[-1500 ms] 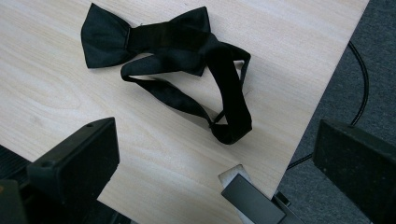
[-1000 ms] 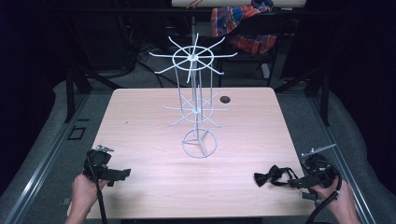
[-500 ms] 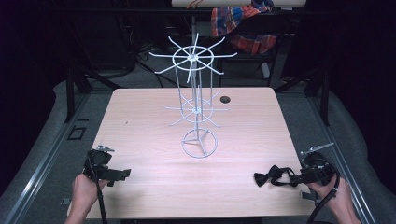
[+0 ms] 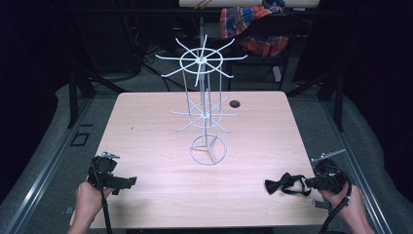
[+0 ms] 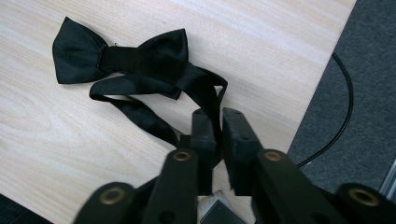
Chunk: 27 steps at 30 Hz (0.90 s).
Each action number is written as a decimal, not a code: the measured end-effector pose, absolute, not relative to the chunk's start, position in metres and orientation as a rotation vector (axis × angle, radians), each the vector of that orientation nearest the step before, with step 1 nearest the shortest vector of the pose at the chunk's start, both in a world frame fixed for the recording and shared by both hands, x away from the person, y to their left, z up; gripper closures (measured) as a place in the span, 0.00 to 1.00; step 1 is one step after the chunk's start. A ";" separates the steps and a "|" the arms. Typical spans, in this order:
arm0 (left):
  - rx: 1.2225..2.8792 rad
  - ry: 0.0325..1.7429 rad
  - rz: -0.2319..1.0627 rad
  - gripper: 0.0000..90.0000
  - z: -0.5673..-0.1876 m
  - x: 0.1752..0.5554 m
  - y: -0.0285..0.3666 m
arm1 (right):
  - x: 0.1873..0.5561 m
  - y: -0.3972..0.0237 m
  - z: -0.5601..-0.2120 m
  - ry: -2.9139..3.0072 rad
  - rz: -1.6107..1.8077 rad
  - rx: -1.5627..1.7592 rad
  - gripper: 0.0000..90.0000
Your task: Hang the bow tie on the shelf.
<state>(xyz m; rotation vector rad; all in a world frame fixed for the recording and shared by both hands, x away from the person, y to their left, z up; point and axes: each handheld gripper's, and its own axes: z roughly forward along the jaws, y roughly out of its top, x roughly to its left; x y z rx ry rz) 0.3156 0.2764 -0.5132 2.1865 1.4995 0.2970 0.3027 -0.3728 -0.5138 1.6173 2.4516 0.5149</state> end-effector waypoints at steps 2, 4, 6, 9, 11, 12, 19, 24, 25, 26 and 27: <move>2.188 1.499 0.297 0.00 -0.513 0.316 0.276 | 0.301 -0.371 -0.511 2.432 0.532 1.593 0.99; 2.188 1.500 0.297 0.00 -0.513 0.316 0.276 | 0.301 -0.370 -0.510 2.424 0.529 1.583 0.99; 2.189 1.499 0.296 0.00 -0.513 0.316 0.276 | 0.299 -0.367 -0.506 2.409 0.538 1.557 0.99; 2.189 1.499 0.296 0.00 -0.513 0.316 0.276 | 0.298 -0.365 -0.501 2.402 0.529 1.524 0.99; 2.189 1.499 0.296 0.00 -0.513 0.316 0.276 | 0.297 -0.364 -0.499 2.391 0.527 1.505 0.99; 2.191 1.498 0.296 0.00 -0.513 0.316 0.276 | 0.296 -0.363 -0.498 2.387 0.534 1.505 0.99; 2.195 1.496 0.298 0.00 -0.513 0.316 0.276 | 0.292 -0.356 -0.486 2.356 0.558 1.433 1.00; 2.198 1.496 0.299 0.00 -0.514 0.317 0.276 | 0.289 -0.352 -0.478 2.335 0.569 1.397 1.00; 2.198 1.495 0.299 0.00 -0.514 0.317 0.276 | 0.289 -0.351 -0.477 2.331 0.569 1.388 1.00; 2.198 1.495 0.299 0.00 -0.514 0.317 0.276 | 0.288 -0.350 -0.475 2.331 0.574 1.386 1.00; 2.199 1.495 0.297 0.00 -0.514 0.317 0.276 | 0.288 -0.348 -0.474 2.328 0.573 1.375 1.00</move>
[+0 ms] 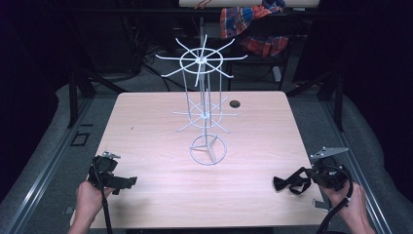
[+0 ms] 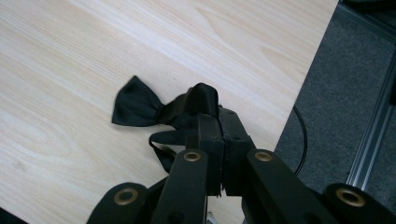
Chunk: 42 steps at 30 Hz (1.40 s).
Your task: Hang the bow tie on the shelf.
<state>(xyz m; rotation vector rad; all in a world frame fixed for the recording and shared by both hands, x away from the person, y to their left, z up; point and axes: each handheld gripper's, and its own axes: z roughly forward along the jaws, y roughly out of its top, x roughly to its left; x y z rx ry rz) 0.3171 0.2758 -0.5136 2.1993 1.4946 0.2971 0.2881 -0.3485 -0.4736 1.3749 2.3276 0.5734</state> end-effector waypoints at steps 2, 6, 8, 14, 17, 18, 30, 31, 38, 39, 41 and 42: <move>2.199 1.494 0.297 0.00 -0.514 0.317 0.275 | 0.288 -0.346 -0.470 2.328 0.576 1.359 1.00; 2.196 1.491 0.299 0.00 -0.514 0.317 0.275 | 0.287 -0.343 -0.464 2.315 0.602 1.345 1.00; 2.196 1.487 0.296 0.00 -0.514 0.317 0.275 | 0.286 -0.342 -0.461 2.311 0.615 1.341 1.00; 2.190 1.480 0.299 0.00 -0.514 0.317 0.275 | 0.287 -0.335 -0.452 2.321 0.634 1.308 1.00; 2.188 1.479 0.303 0.00 -0.514 0.317 0.275 | 0.287 -0.331 -0.448 2.317 0.653 1.293 1.00; 2.188 1.479 0.303 0.00 -0.514 0.317 0.275 | 0.288 -0.329 -0.446 2.319 0.662 1.283 1.00; 2.186 1.480 0.304 0.00 -0.515 0.317 0.274 | 0.296 -0.313 -0.431 2.335 0.689 1.217 1.00; 2.187 1.481 0.303 0.00 -0.515 0.317 0.275 | 0.297 -0.312 -0.430 2.337 0.696 1.212 1.00; 2.182 1.480 0.308 0.00 -0.515 0.317 0.274 | 0.306 -0.300 -0.420 2.347 0.704 1.158 1.00; 2.181 1.480 0.305 0.00 -0.514 0.316 0.274 | 0.307 -0.298 -0.419 2.338 0.719 1.158 1.00; 2.179 1.475 0.310 0.00 -0.514 0.316 0.274 | 0.310 -0.295 -0.417 2.343 0.716 1.141 1.00; 2.178 1.474 0.309 0.00 -0.514 0.316 0.274 | 0.312 -0.293 -0.416 2.346 0.720 1.137 1.00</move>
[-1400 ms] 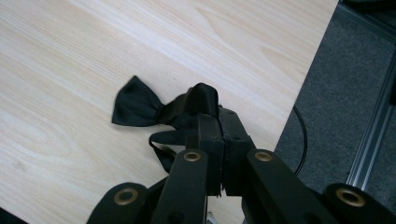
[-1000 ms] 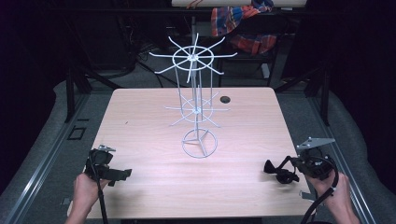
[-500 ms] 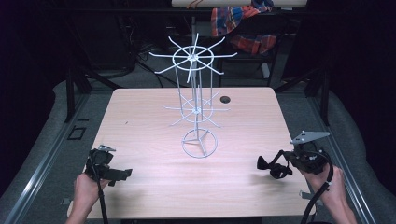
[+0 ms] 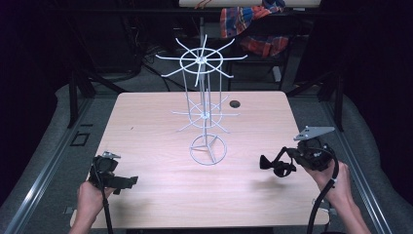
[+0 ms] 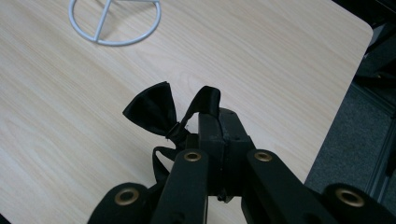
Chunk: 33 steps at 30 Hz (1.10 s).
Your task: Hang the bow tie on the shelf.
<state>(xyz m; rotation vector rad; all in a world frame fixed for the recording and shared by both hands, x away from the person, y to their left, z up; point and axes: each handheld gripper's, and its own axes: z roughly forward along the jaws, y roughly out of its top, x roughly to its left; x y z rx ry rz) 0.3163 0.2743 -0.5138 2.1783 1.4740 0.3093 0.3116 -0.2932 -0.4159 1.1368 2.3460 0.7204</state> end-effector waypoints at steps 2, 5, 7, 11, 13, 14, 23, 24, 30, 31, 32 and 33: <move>2.179 1.476 0.304 0.00 -0.514 0.317 0.274 | 0.314 -0.291 -0.414 2.350 0.719 1.123 1.00; 2.180 1.474 0.306 0.00 -0.515 0.317 0.275 | 0.317 -0.287 -0.413 2.352 0.725 1.115 1.00; 2.179 1.471 0.306 0.00 -0.515 0.317 0.275 | 0.319 -0.285 -0.412 2.349 0.730 1.114 1.00; 2.188 1.472 0.296 0.00 -0.516 0.319 0.274 | 0.322 -0.281 -0.412 2.355 0.738 1.103 1.00; 2.186 1.468 0.297 0.00 -0.516 0.319 0.274 | 0.324 -0.279 -0.412 2.363 0.734 1.098 1.00; 2.185 1.469 0.300 0.00 -0.516 0.319 0.274 | 0.325 -0.278 -0.412 2.365 0.743 1.095 1.00; 2.168 1.461 0.315 0.00 -0.514 0.317 0.274 | 0.333 -0.270 -0.406 2.373 0.773 1.064 1.00; 2.169 1.460 0.315 0.00 -0.513 0.317 0.274 | 0.335 -0.268 -0.406 2.373 0.776 1.060 1.00; 2.170 1.452 0.306 0.00 -0.515 0.318 0.274 | 0.340 -0.264 -0.405 2.373 0.786 1.056 1.00; 2.173 1.450 0.304 0.00 -0.515 0.319 0.274 | 0.341 -0.263 -0.406 2.371 0.793 1.059 1.00; 2.174 1.449 0.306 0.00 -0.515 0.319 0.274 | 0.342 -0.262 -0.407 2.371 0.793 1.058 1.00; 2.174 1.450 0.306 0.00 -0.516 0.319 0.273 | 0.343 -0.262 -0.406 2.377 0.784 1.053 1.00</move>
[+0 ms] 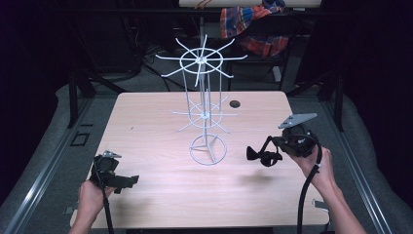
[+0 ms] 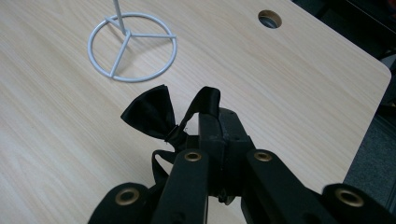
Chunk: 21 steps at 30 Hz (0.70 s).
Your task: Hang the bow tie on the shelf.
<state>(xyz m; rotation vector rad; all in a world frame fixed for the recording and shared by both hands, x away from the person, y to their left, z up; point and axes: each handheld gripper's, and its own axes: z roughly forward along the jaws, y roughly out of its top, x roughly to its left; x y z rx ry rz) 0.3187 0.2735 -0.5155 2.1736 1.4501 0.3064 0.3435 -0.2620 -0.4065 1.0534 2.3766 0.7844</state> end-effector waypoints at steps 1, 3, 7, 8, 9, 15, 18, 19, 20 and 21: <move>2.172 1.450 0.308 0.00 -0.516 0.318 0.274 | 0.344 -0.262 -0.407 2.380 0.783 1.050 1.00; 2.175 1.450 0.311 0.00 -0.515 0.318 0.274 | 0.346 -0.260 -0.406 2.380 0.781 1.045 1.00; 2.172 1.444 0.324 0.00 -0.512 0.316 0.272 | 0.348 -0.257 -0.402 2.378 0.798 1.036 1.00; 2.171 1.443 0.323 0.00 -0.512 0.316 0.271 | 0.349 -0.256 -0.401 2.368 0.803 1.036 1.00; 2.171 1.444 0.325 0.00 -0.512 0.316 0.271 | 0.350 -0.255 -0.400 2.372 0.802 1.026 1.00; 2.172 1.449 0.324 0.00 -0.513 0.317 0.272 | 0.356 -0.249 -0.394 2.367 0.822 1.009 1.00; 2.171 1.446 0.327 0.00 -0.512 0.316 0.272 | 0.359 -0.245 -0.391 2.361 0.834 1.001 1.00; 2.169 1.448 0.328 0.00 -0.512 0.315 0.272 | 0.361 -0.245 -0.390 2.364 0.839 0.996 1.00; 2.169 1.448 0.329 0.00 -0.512 0.315 0.272 | 0.361 -0.244 -0.389 2.360 0.840 0.996 1.00; 2.169 1.448 0.328 0.00 -0.512 0.315 0.272 | 0.363 -0.243 -0.388 2.356 0.856 0.995 1.00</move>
